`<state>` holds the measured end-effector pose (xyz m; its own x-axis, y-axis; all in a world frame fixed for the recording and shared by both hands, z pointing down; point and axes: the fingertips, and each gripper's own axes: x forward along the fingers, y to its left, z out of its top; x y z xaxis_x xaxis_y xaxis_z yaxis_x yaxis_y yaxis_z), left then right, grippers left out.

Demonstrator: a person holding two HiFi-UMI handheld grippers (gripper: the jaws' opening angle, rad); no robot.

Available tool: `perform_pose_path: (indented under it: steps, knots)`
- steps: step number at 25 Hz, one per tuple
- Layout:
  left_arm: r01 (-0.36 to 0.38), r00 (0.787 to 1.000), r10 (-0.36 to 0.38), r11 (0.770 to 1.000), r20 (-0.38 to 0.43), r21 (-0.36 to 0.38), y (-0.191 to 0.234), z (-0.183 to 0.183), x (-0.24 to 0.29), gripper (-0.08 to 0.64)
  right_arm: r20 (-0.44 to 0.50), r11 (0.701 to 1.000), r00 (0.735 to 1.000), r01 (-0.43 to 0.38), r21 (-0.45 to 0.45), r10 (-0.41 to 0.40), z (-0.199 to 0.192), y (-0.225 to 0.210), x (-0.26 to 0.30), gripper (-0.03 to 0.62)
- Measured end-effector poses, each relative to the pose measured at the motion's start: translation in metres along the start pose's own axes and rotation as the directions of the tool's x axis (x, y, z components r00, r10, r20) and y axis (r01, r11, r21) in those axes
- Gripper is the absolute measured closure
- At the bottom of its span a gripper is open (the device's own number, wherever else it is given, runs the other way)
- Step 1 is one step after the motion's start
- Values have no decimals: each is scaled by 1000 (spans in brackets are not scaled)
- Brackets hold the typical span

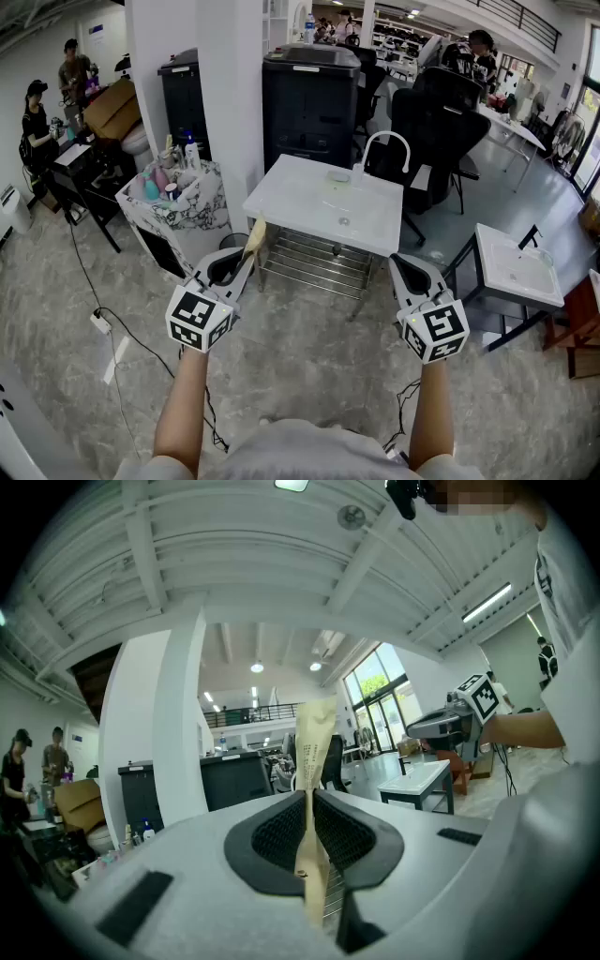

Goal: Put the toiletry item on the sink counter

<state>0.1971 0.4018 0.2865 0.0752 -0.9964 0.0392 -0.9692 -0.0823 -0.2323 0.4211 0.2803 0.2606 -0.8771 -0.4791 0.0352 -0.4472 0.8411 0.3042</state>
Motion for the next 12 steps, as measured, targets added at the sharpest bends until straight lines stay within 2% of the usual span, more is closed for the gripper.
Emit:
perform_pose_path:
  steps: [3, 7, 12]
  knots:
    - [-5, 1000, 5, 1000, 1, -2, 10, -2, -6, 528, 6, 1000, 1000, -1, 11, 1, 4, 8, 5, 597]
    - [-6, 1000, 6, 1000, -3, -14, 23, -9, -16, 528, 33, 997, 999, 2, 74, -5, 10, 20, 9, 595]
    - [18, 1000, -18, 1000, -14, -23, 41, -27, -32, 528, 6, 994, 999, 36, 106, -37, 7, 41, 17, 595]
